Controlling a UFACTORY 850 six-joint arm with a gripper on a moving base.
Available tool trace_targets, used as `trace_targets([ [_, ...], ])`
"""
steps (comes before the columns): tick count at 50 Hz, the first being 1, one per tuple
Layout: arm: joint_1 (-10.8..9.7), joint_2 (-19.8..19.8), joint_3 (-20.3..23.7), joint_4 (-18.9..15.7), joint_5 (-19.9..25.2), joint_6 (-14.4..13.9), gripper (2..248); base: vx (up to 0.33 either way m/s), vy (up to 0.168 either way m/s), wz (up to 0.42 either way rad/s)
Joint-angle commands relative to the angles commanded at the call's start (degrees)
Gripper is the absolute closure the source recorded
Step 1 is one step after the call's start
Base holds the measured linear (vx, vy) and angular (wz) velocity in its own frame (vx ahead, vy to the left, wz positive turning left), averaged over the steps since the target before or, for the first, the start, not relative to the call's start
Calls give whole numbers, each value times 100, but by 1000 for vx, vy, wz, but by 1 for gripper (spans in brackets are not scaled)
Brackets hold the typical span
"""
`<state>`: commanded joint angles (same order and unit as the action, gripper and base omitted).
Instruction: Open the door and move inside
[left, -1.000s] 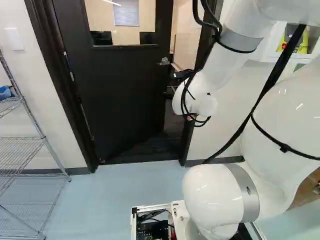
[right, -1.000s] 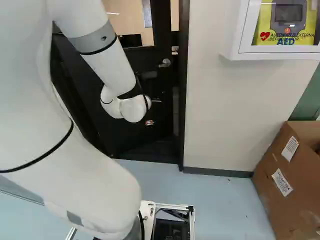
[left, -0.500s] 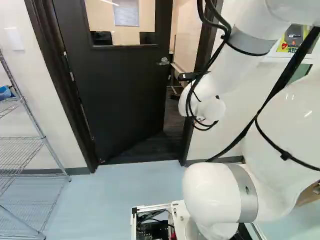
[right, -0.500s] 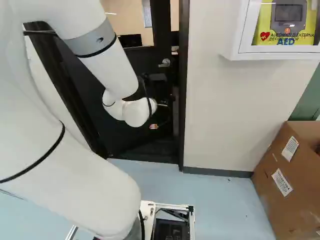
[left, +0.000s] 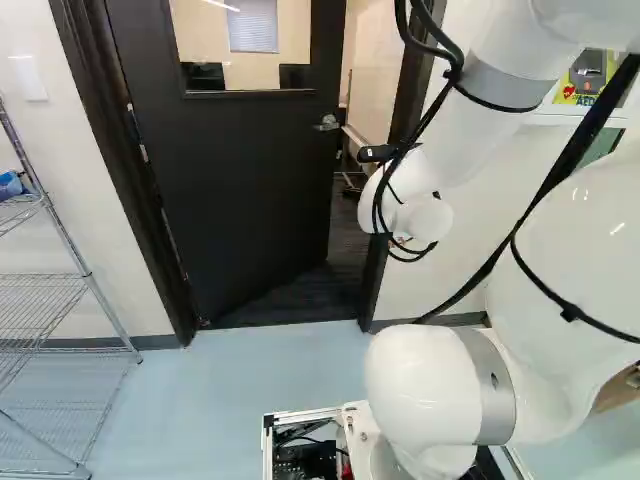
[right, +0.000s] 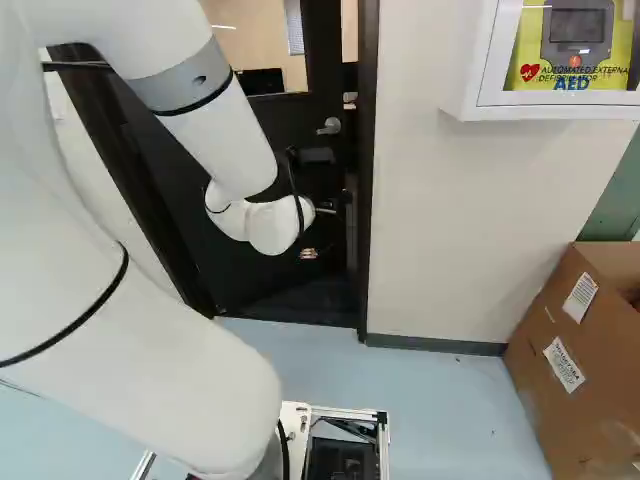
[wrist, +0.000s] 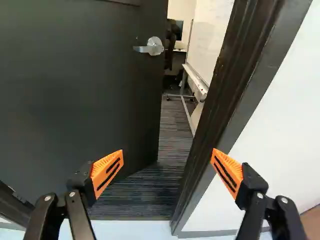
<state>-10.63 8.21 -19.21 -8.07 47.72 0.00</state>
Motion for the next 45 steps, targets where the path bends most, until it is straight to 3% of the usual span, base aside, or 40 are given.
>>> trace_targets([
  [13,0,0,0,0,0,0,3,19,13,-4],
  [45,0,0,0,0,0,0,3,57,79,-12],
])
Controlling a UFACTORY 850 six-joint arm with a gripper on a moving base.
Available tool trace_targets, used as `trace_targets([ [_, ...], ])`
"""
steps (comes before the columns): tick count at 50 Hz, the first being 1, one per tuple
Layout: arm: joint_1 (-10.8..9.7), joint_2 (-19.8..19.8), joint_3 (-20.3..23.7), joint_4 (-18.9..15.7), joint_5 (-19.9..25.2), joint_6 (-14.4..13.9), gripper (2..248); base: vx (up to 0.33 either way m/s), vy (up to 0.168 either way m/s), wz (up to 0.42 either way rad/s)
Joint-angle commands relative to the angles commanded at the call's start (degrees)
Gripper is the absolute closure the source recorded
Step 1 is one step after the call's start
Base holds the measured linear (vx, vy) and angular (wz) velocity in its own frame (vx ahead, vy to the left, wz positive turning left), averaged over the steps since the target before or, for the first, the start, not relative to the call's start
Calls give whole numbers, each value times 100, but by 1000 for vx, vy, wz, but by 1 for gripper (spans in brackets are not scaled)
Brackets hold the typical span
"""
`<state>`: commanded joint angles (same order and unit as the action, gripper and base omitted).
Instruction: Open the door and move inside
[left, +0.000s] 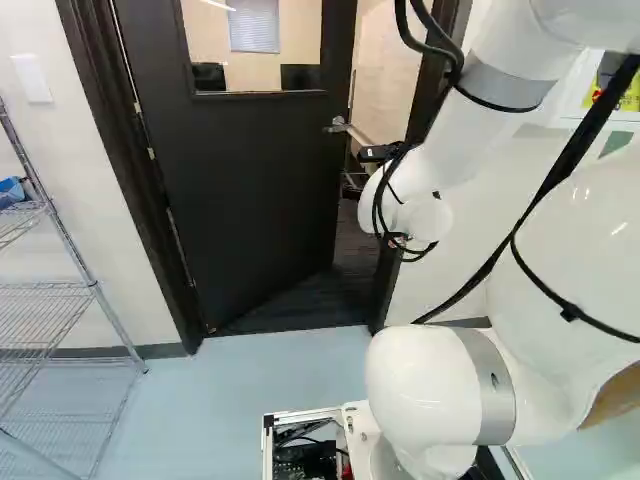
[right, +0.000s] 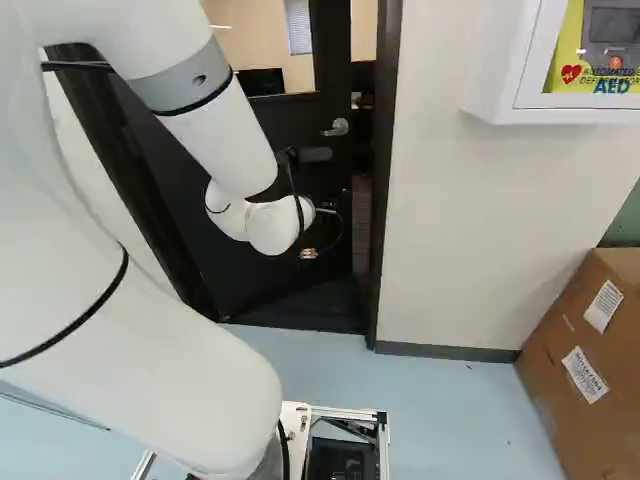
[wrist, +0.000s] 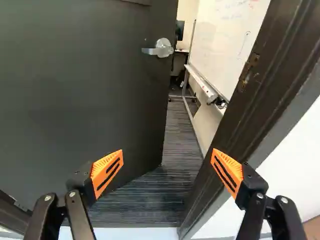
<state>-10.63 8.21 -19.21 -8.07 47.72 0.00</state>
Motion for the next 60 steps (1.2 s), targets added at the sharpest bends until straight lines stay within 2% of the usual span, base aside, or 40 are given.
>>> trace_targets([
  [60,0,0,0,0,0,0,3,93,65,-13],
])
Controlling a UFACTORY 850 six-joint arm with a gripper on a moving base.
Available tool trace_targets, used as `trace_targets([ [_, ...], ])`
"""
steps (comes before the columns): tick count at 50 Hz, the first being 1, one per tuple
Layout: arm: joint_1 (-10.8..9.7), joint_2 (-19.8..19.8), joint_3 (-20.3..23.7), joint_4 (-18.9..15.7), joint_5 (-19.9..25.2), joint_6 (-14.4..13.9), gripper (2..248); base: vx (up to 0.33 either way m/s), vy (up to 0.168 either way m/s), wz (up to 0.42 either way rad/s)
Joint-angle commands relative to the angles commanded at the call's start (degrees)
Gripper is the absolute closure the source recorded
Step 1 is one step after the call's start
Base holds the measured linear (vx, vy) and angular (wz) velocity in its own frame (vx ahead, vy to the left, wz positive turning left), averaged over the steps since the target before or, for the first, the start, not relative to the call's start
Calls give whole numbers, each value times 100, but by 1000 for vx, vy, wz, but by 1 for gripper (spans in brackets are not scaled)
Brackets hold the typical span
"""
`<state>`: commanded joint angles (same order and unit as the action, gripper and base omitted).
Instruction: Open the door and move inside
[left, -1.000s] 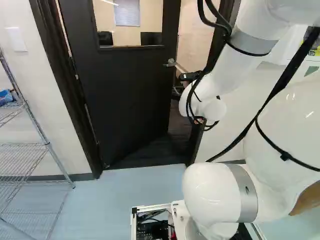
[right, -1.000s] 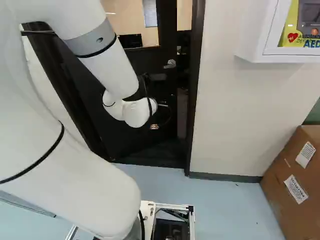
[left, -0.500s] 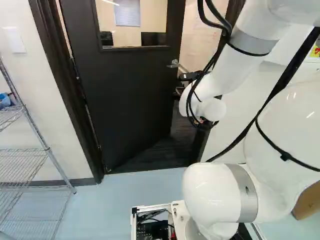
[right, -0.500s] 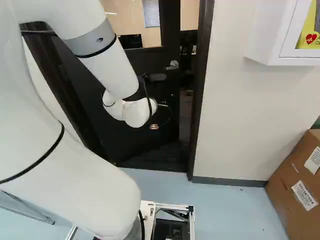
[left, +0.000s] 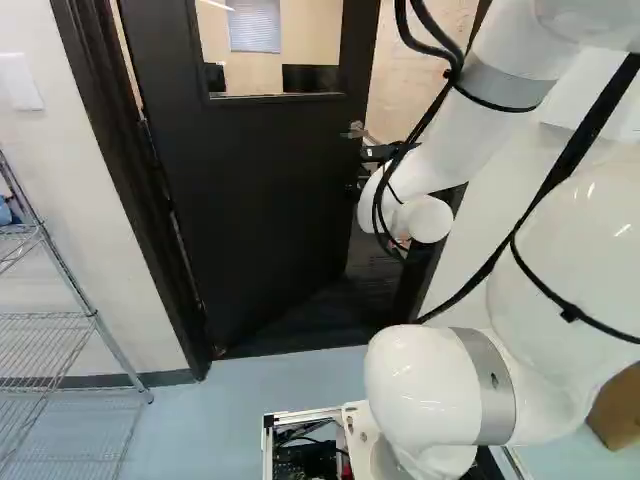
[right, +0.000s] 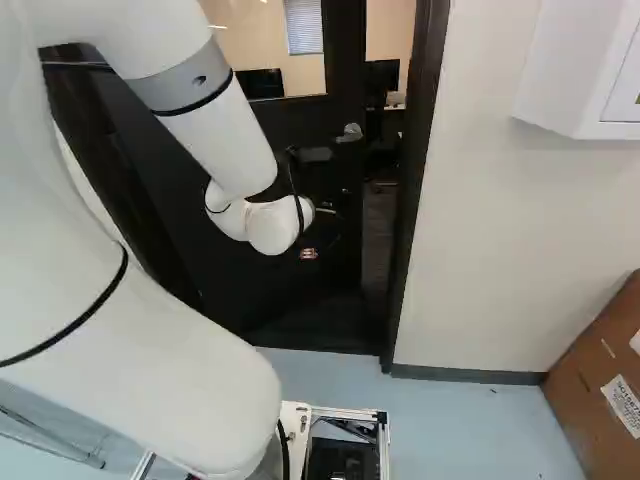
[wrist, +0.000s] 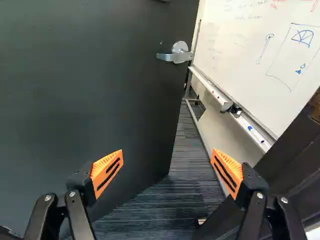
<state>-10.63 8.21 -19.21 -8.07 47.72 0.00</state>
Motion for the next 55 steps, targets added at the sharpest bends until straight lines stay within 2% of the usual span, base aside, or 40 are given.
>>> trace_targets([
  [55,0,0,0,0,0,0,3,110,82,87],
])
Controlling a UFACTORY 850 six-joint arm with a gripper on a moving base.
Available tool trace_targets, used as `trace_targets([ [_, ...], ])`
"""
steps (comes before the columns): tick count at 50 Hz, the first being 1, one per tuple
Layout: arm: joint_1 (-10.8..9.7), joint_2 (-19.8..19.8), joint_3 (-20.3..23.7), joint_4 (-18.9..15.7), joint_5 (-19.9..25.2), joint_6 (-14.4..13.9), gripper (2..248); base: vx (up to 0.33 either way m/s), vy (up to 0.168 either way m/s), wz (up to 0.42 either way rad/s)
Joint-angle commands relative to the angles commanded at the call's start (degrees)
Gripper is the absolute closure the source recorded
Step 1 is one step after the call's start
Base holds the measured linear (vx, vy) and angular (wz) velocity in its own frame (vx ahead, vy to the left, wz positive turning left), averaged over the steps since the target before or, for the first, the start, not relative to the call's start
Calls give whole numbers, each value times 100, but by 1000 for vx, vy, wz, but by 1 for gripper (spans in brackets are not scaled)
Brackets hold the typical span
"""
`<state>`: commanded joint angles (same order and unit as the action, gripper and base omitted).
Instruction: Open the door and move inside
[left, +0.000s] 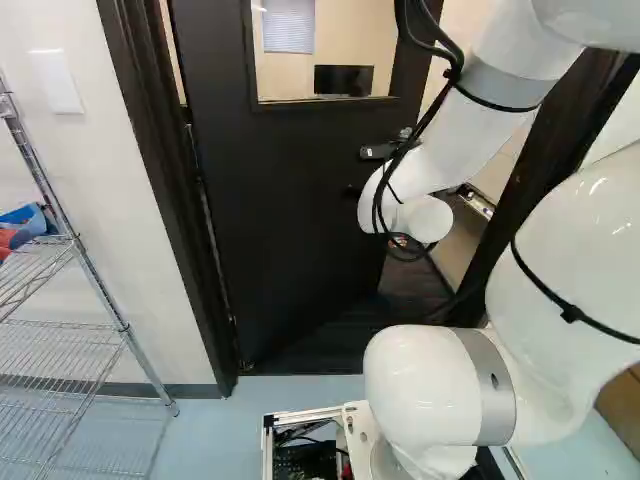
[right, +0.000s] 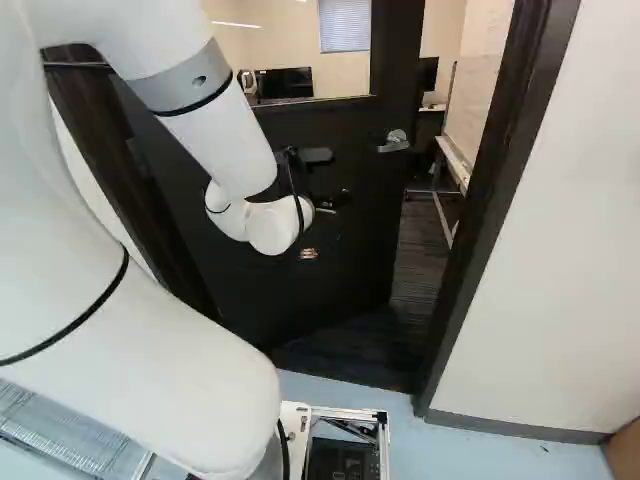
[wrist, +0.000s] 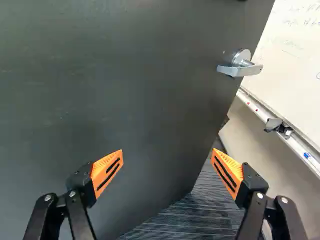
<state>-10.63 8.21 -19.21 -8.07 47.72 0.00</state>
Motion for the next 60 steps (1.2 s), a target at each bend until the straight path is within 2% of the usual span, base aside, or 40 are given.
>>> trace_targets([
  [19,0,0,0,0,0,0,3,101,56,-9],
  [45,27,-43,-40,5,0,0,3,4,1,2],
  [60,200,-324,-306,339,0,0,3,0,0,0],
])
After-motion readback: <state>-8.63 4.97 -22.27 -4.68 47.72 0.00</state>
